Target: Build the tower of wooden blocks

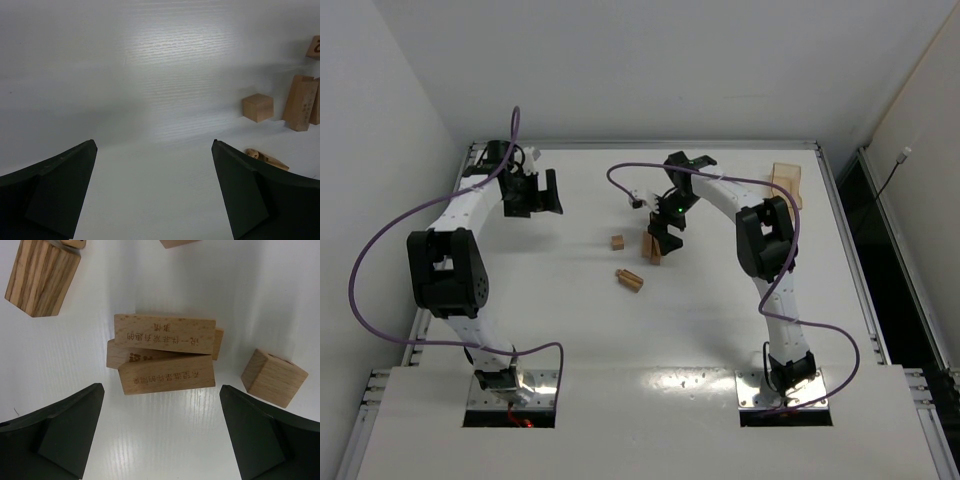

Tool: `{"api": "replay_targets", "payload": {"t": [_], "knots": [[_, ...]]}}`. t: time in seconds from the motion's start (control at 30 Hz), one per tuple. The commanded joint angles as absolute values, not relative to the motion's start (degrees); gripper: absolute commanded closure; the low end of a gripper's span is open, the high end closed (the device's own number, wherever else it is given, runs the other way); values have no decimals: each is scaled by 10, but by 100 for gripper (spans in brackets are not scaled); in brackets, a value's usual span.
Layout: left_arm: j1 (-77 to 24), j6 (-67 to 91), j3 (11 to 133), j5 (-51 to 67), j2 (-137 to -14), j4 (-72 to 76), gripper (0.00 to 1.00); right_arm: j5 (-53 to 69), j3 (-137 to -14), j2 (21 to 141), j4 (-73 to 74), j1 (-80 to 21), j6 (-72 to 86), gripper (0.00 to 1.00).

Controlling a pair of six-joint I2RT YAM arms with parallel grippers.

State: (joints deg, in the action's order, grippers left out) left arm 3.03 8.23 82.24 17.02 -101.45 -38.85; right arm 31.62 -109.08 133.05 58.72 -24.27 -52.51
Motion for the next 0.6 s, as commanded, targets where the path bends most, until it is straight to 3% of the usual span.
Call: {"api": "replay_targets", "payload": {"t": [0.0, 0.57], "knots": [[27, 88, 827, 184, -1013, -372, 0, 334, -1094, 1315, 595, -246, -551, 0], [27, 93, 822, 184, -1008, -372, 0, 334, -1134, 1341, 646, -246, -584, 0]]}}
